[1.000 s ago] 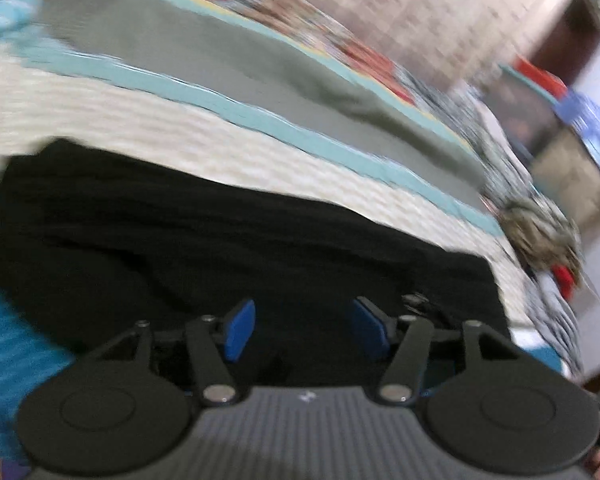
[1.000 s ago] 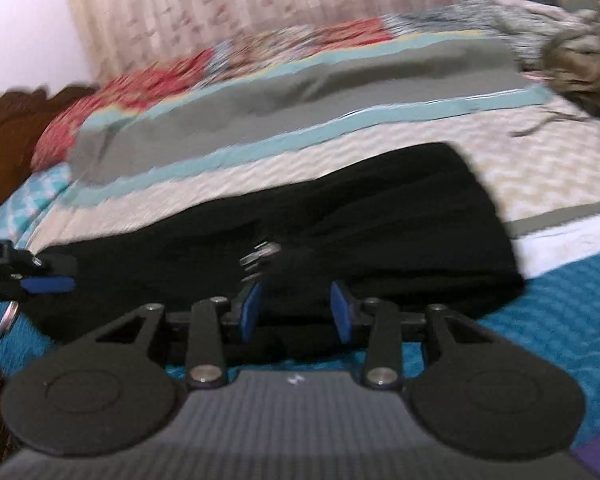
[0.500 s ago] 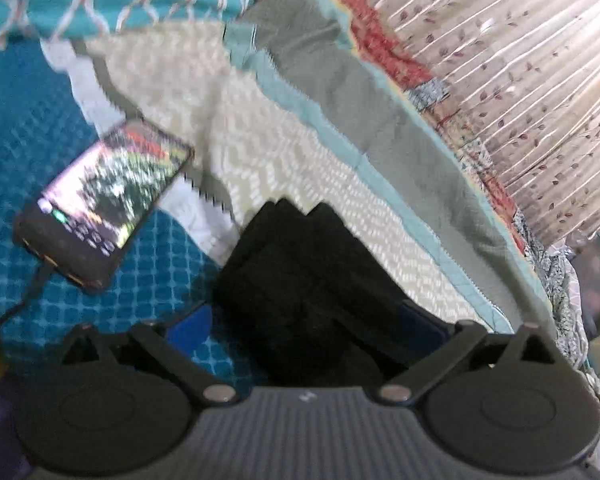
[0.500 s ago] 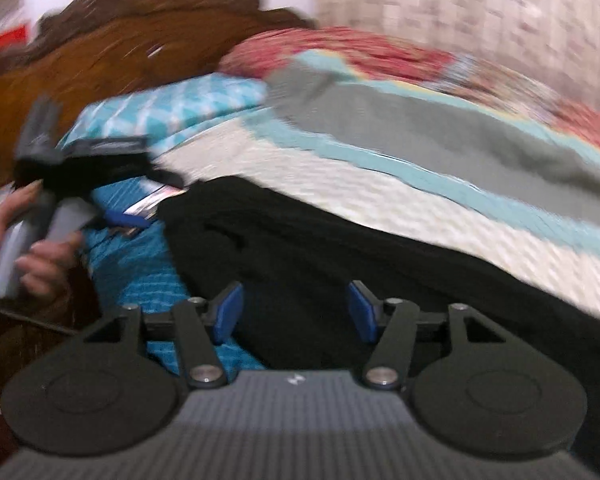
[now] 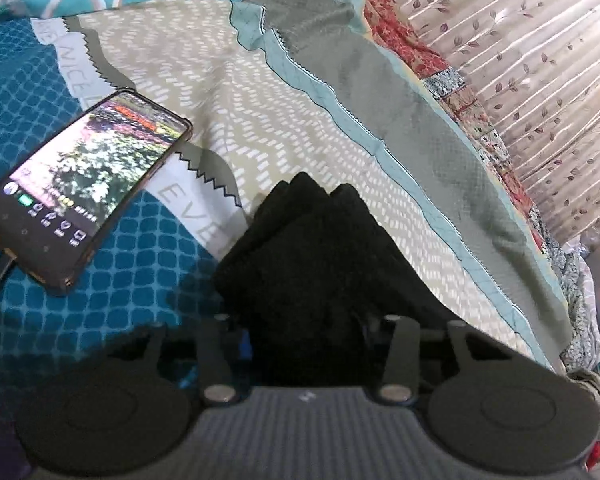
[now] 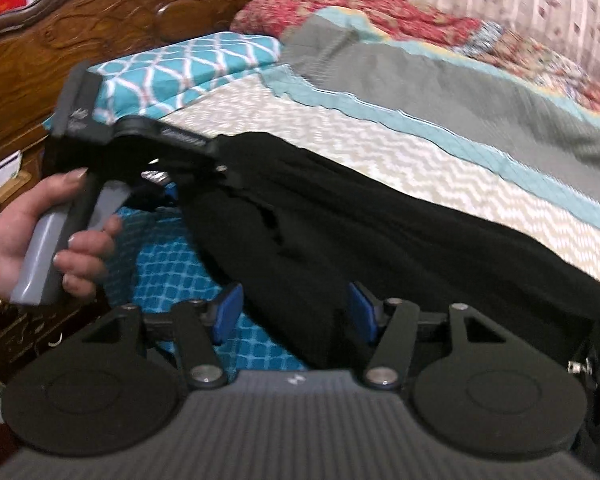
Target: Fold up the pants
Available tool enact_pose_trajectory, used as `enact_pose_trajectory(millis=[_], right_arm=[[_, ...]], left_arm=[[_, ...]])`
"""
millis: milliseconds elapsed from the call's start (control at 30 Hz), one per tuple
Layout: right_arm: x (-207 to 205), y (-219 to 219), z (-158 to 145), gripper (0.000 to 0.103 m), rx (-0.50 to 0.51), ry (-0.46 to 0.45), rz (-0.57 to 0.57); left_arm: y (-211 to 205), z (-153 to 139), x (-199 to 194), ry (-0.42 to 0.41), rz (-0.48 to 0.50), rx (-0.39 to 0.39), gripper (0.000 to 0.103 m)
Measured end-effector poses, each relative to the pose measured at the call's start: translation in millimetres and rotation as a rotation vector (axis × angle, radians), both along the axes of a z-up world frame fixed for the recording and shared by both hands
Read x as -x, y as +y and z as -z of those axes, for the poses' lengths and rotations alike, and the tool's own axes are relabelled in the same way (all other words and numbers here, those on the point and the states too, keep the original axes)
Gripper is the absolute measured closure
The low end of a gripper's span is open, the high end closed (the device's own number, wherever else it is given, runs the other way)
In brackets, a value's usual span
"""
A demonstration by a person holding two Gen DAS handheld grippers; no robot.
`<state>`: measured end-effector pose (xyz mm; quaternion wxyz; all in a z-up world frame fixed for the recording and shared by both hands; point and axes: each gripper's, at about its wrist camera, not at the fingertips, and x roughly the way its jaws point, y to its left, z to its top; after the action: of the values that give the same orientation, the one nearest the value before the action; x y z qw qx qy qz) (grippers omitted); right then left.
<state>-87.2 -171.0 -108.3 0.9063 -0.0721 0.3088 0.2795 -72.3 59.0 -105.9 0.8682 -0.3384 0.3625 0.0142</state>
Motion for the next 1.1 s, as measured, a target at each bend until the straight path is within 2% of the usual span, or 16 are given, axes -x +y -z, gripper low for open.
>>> enact_pose_trajectory(millis=[133, 300, 367, 433, 567, 633, 700, 800, 867, 933, 1000, 1067, 1100], right_arm=[[-5.9, -0.2, -0.6, 0.043, -0.012, 0.004, 0.013], [-3.2, 5.5, 3.1, 0.043, -0.005, 0.017, -0.006], [-5.2, 9.7, 6.4, 0.043, 0.01, 0.03, -0.02], [-6.7, 11.6, 7.5, 0.043, 0.011, 0.034, -0.026], [-7.7, -1.1, 4.1, 0.043, -0.021, 0.034, 0.019], [-7.1, -14.0, 3.1, 0.043, -0.053, 0.045, 0.066], [-4.6, -29.9, 3.5, 0.043, -0.092, 0.062, 0.119], [1.5, -55.0, 6.8, 0.042, -0.133, 0.086, 0.192], [6.1, -73.5, 11.2, 0.042, -0.153, 0.11, 0.236], [12.4, -88.0, 18.7, 0.042, -0.152, 0.142, 0.262], [21.3, -101.9, 25.9, 0.042, -0.183, 0.17, 0.288], [27.3, -114.6, 27.8, 0.042, -0.227, 0.191, 0.295], [29.7, -120.7, 26.6, 0.042, -0.252, 0.188, 0.304]], left_arm=[[-5.3, -9.7, 11.4, -0.025, -0.012, -0.044, 0.066], [-31.0, -34.9, 24.0, -0.077, 0.001, -0.177, 0.067], [-40.9, -41.3, 24.4, -0.09, 0.005, -0.208, 0.068], [-57.8, -52.5, 21.9, -0.121, 0.046, -0.251, 0.069], [-103.6, -75.8, 13.9, -0.225, 0.18, -0.357, 0.069], [-137.3, -82.6, 10.2, -0.272, 0.276, -0.454, 0.069], [-173.9, -81.9, 8.8, -0.308, 0.394, -0.556, 0.068], [-222.4, -65.3, 8.0, -0.291, 0.607, -0.637, 0.064], [-246.7, -50.0, 11.4, -0.259, 0.754, -0.639, 0.062], [-256.5, -43.5, 17.1, -0.234, 0.818, -0.608, 0.052], [-255.8, -46.6, 25.6, -0.257, 0.824, -0.614, 0.036], [-243.3, -55.0, 33.2, -0.291, 0.799, -0.608, 0.032], [-232.8, -61.2, 34.5, -0.305, 0.778, -0.581, 0.031]])
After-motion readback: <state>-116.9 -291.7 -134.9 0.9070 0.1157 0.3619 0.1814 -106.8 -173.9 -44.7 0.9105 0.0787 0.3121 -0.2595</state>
